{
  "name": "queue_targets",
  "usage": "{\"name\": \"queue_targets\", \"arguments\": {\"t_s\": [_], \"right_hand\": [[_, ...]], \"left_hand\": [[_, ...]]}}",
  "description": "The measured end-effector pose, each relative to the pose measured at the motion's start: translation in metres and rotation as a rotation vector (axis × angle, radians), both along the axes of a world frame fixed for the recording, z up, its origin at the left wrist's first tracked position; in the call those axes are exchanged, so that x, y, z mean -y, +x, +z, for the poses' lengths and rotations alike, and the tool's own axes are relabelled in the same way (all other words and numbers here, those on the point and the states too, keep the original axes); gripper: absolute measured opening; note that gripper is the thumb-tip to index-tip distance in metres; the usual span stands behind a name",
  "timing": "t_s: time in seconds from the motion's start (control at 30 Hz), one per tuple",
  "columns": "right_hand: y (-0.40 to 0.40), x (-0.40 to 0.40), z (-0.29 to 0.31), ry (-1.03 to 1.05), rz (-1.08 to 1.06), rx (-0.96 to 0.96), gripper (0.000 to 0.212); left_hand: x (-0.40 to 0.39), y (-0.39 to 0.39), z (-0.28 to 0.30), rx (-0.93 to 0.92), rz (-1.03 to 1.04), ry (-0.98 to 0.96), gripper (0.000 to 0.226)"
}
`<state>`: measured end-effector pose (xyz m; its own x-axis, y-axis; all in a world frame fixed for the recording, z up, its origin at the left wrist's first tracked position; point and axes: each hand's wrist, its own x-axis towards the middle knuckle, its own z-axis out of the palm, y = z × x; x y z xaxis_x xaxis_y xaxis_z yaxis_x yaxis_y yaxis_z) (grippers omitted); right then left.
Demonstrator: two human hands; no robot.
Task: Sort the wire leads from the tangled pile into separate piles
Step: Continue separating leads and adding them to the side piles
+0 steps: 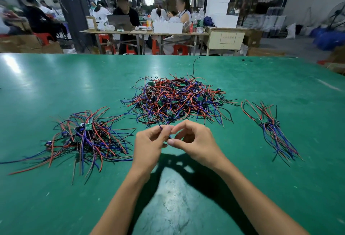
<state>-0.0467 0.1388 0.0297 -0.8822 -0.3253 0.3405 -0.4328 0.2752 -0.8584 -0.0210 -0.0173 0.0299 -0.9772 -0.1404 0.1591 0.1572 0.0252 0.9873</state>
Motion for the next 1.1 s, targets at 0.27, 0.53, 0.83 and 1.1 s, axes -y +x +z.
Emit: {"name": "queue_targets", "arguments": {"t_s": [0.27, 0.53, 0.83, 1.1], "right_hand": [[-0.033, 0.028, -0.016, 0.595, -0.478, -0.046, 0.035], [-0.018, 0.025, -0.021, 0.411, -0.626, -0.290, 0.014], [0.011, -0.007, -0.005, -0.115, -0.420, -0.545, 0.011], [0.006, -0.035, 0.013, -0.720, -0.533, 0.167, 0.014]], "left_hand": [[0.096, -0.005, 0.000, 0.075, 0.904, -0.329, 0.037], [0.072, -0.004, 0.000, -0.180, 0.989, -0.786, 0.074], [0.004, -0.004, -0.013, -0.330, 0.028, -0.762, 0.018], [0.003, 0.010, 0.006, -0.052, -0.349, 0.022, 0.039]]}}
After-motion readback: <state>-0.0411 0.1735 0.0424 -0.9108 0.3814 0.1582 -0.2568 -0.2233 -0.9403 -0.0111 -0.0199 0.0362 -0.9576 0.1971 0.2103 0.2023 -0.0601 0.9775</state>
